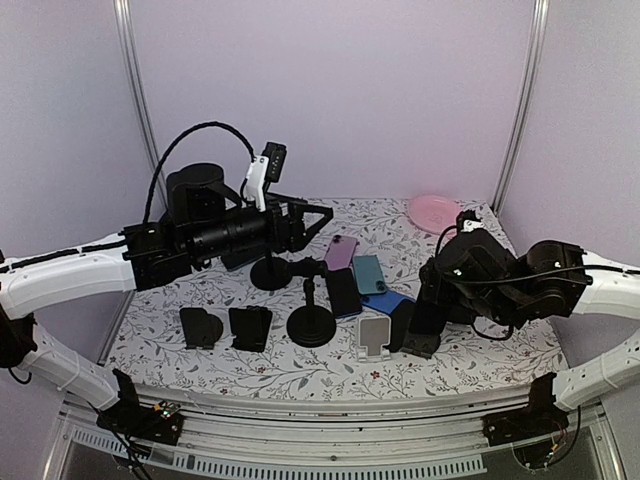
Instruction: Place the phone on the phone stand
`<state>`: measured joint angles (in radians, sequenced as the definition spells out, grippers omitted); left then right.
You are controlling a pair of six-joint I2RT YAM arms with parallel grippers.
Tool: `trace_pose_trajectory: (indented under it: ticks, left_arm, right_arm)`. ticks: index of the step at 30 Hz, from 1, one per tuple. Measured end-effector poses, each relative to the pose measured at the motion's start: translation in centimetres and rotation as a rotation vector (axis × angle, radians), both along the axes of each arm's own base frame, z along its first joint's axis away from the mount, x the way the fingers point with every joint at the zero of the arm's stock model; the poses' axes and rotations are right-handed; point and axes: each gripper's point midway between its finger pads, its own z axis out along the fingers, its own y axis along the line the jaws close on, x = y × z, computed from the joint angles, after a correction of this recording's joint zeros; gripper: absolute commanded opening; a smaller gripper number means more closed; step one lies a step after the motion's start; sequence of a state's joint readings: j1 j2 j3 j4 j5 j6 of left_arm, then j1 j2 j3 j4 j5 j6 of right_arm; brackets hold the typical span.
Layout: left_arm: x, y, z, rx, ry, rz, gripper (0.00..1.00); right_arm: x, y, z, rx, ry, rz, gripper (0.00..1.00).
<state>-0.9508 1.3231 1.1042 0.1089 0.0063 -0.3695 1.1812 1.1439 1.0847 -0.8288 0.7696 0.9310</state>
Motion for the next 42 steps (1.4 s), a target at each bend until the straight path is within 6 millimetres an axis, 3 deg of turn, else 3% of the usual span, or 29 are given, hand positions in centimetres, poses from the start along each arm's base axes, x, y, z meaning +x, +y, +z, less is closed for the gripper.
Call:
trace_pose_trajectory:
  ticks: [4, 12, 24, 32, 42]
  left_arm:
    - [0.1, 0.1, -0.5, 0.011, 0.008, 0.003, 0.73]
    - [0.1, 0.5, -0.6, 0.015, 0.012, 0.014, 0.72]
    - [0.4, 0.7, -0.6, 0.016, 0.012, 0.025, 0.71]
    - [0.4, 0.7, -1.1, 0.02, 0.021, 0.026, 0.71]
    - [0.3, 0.8, -1.1, 0.02, 0.024, 0.026, 0.71]
  right_arm:
    - [-0.1, -0.7, -2.3, -0.022, 0.009, -0.056, 0.35]
    - [0.4, -1.5, -4.7, -0.03, -0.008, -0.147, 0.35]
    - [0.8, -1.4, -9.1, -0.059, 0.001, -0.215, 0.36]
    - [1.3, -2.8, -10.6, -0.074, -0.004, -0.262, 0.36]
    - [2.9, -4.5, -10.1, -0.087, -0.039, -0.294, 0.36]
